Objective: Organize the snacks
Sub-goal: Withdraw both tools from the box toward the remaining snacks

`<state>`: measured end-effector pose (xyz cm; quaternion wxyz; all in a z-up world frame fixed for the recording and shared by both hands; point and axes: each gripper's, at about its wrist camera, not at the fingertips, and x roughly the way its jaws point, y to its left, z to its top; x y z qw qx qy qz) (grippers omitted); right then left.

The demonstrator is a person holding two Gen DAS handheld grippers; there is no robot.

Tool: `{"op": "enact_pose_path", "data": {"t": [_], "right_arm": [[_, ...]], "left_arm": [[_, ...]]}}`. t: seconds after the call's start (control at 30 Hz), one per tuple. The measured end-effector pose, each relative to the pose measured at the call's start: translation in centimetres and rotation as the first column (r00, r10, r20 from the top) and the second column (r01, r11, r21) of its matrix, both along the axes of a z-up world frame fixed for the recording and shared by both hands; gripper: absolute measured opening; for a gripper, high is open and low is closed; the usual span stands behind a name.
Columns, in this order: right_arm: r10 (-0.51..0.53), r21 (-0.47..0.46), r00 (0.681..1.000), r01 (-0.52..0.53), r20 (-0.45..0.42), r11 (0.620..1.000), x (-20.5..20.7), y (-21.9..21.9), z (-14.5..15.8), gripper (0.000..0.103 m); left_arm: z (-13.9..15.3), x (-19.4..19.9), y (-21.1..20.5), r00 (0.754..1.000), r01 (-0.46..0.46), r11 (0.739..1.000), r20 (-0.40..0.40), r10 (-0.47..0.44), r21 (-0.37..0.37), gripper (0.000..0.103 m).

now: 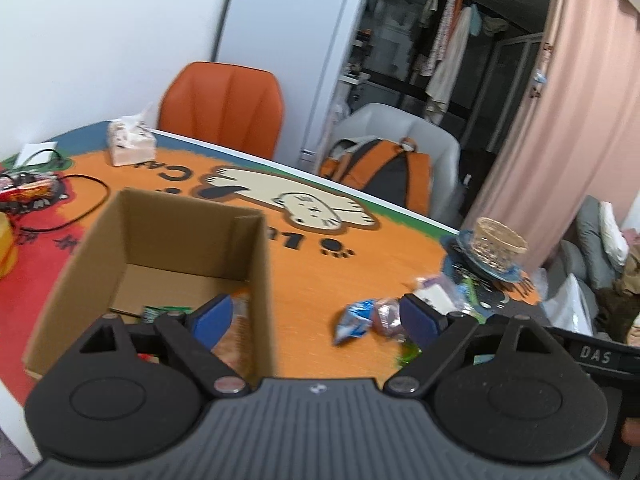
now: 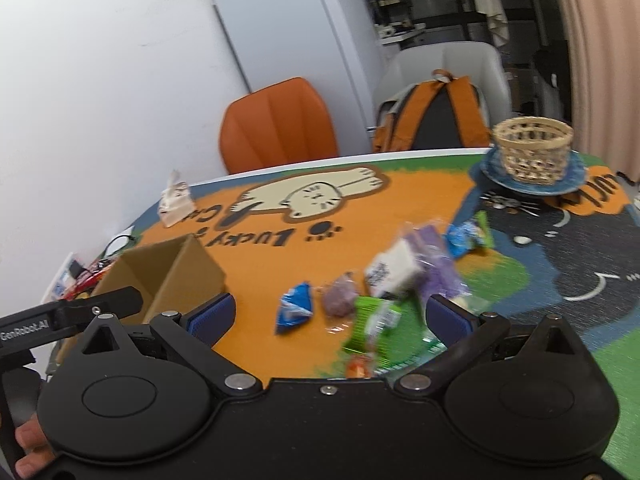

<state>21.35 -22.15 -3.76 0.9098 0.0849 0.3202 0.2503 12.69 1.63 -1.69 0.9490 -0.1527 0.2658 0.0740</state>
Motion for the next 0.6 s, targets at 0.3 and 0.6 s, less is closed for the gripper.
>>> {"op": "enact_pose_path", "data": {"t": [0.3,0.6], "right_arm": [[-0.047,-0.031,0.999,0.047,-0.009,0.998,-0.3,-2.5,-2.0,0.094],[-0.054,-0.057,0.997,0.051,-0.054,0.997,0.0,-3.4,-4.7,0.081]], "left_arm": [[-0.6,0.6,-3.6,0.997,0.079,0.996,0.011,-0.079,0.028,0.087],[-2.5,1.3,-6.3,0.989,0.144,0.99,-0.03,-0.143,0.003,0.076]]}}
